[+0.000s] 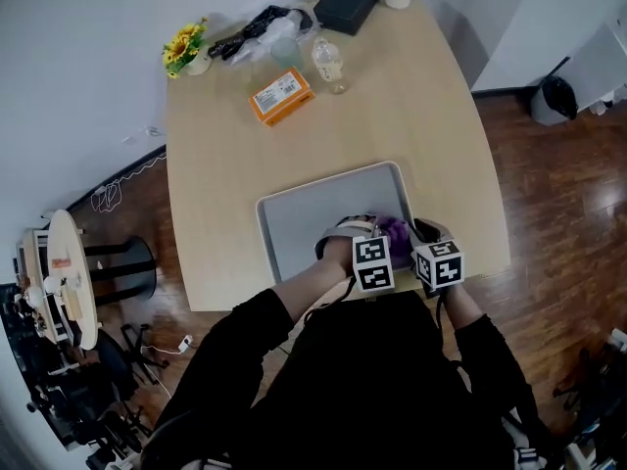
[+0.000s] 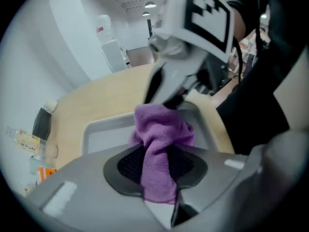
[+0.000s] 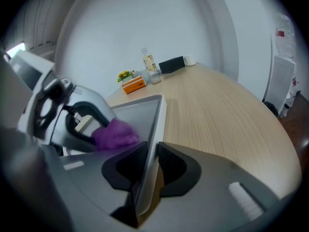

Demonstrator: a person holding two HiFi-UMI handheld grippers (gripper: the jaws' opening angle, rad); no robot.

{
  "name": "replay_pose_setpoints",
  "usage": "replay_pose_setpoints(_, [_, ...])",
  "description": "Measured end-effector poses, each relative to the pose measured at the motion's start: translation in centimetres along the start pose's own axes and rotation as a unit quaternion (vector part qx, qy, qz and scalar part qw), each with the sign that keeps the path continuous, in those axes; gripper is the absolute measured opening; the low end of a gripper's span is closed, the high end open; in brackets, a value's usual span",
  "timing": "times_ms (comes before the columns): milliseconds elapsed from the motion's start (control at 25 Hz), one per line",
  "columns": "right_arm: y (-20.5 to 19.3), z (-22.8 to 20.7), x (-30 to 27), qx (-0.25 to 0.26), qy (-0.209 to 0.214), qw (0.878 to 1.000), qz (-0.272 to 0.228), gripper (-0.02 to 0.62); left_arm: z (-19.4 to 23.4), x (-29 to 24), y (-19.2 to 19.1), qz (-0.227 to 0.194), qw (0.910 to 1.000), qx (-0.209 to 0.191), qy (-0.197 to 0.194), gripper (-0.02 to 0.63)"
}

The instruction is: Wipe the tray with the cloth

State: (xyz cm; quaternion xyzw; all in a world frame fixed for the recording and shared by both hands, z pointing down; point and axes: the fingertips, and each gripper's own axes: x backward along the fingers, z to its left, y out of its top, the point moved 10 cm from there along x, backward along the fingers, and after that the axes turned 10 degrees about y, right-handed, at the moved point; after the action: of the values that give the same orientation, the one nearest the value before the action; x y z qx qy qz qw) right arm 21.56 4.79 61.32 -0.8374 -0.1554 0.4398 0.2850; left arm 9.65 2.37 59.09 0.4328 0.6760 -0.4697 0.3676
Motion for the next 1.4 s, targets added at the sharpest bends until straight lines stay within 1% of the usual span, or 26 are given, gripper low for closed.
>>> replay_pose_setpoints(80, [-0.1,-0.1,0.0,0.003,0.009,1.0,-0.002,0.08,4.1,-1.0,-1.1,0.013,0.9991,0.009,0.039,0.093])
replay_pose_setpoints(160, [-0.1,-0.3,-0.1,0.008,0.017,1.0,-0.002,0.084,8.2,-2.1,-2.1,0.022,0.9963,0.027,0.079,0.094])
replay_pose_setpoints(200, [-0.1,-0.3,-0.2,0.01,0.021,1.0,-0.001,0.084,9.8,-2.4,-2.6,0.022,0.995,0.038,0.09,0.094])
replay_pose_setpoints(240, [-0.1,-0.4,-0.3,0.011,0.023,1.0,0.0,0.086,11.0,-2.5,-2.9,0.019,0.9942,0.05,0.093,0.094])
replay_pose_setpoints(320, [-0.2,-0.4,-0.2,0.01,0.024,1.0,0.004,0.086,11.3,-2.2,-3.0,0.011,0.9935,0.07,0.089,0.094])
replay_pose_setpoints(440, [-0.2,-0.7,0.0,0.003,0.022,1.0,0.009,0.086,8.2,-1.4,-2.7,0.004,0.9942,0.069,0.082,0.092])
replay_pose_setpoints(520, [-0.1,-0.8,0.0,0.004,0.022,1.0,0.017,0.086,4.9,-0.6,-2.7,-0.005,0.9957,0.072,0.059,0.092])
replay_pose_setpoints(560, [0.0,-0.9,-0.1,0.005,0.022,1.0,0.02,0.086,3.1,0.1,-2.7,-0.012,0.9962,0.076,0.04,0.092])
replay_pose_setpoints(640, [0.0,-0.9,0.0,0.007,0.02,0.999,0.025,0.086,-0.9,1.7,-2.6,-0.03,0.9953,0.091,-0.015,0.092])
replay_pose_setpoints(680, [0.0,-0.8,0.1,0.006,0.019,0.999,0.027,0.086,-2.9,2.5,-2.5,-0.04,0.9932,0.1,-0.046,0.092])
replay_pose_setpoints(720, [0.1,-0.8,0.2,0.006,0.016,0.999,0.029,0.086,-4.6,3.3,-2.6,-0.049,0.9907,0.108,-0.067,0.092])
replay_pose_setpoints(760, [0.2,-0.7,0.2,0.006,0.014,0.999,0.031,0.086,-5.7,3.8,-2.7,-0.054,0.9892,0.114,-0.073,0.086])
replay_pose_setpoints(840, [0.4,-0.6,0.1,0.007,0.009,0.999,0.034,0.086,-6.2,4.1,-3.4,-0.055,0.9892,0.12,-0.063,0.083])
replay_pose_setpoints(1040, [0.6,-0.6,0.1,0.008,0.003,0.999,0.042,0.086,-3.9,2.7,-4.4,-0.061,0.9914,0.098,-0.061,0.087])
replay_pose_setpoints(1120, [0.7,-0.5,0.2,0.005,0.001,0.999,0.041,0.086,-2.0,2.2,-4.9,-0.06,0.9924,0.096,-0.048,0.087])
replay_pose_setpoints(1200, [0.7,-0.3,0.1,0.004,0.001,0.999,0.038,0.086,0.7,1.7,-5.8,-0.053,0.9934,0.099,-0.024,0.087])
replay_pose_setpoints(1320, [0.7,-0.1,-0.2,0.004,0.003,0.999,0.034,0.086,5.7,0.8,-7.6,-0.027,0.993,0.111,0.03,0.087])
replay_pose_setpoints(1400, [0.6,-0.3,-0.3,0.004,0.006,0.999,0.033,0.086,8.6,0.2,-8.6,-0.007,0.9902,0.123,0.065,0.087])
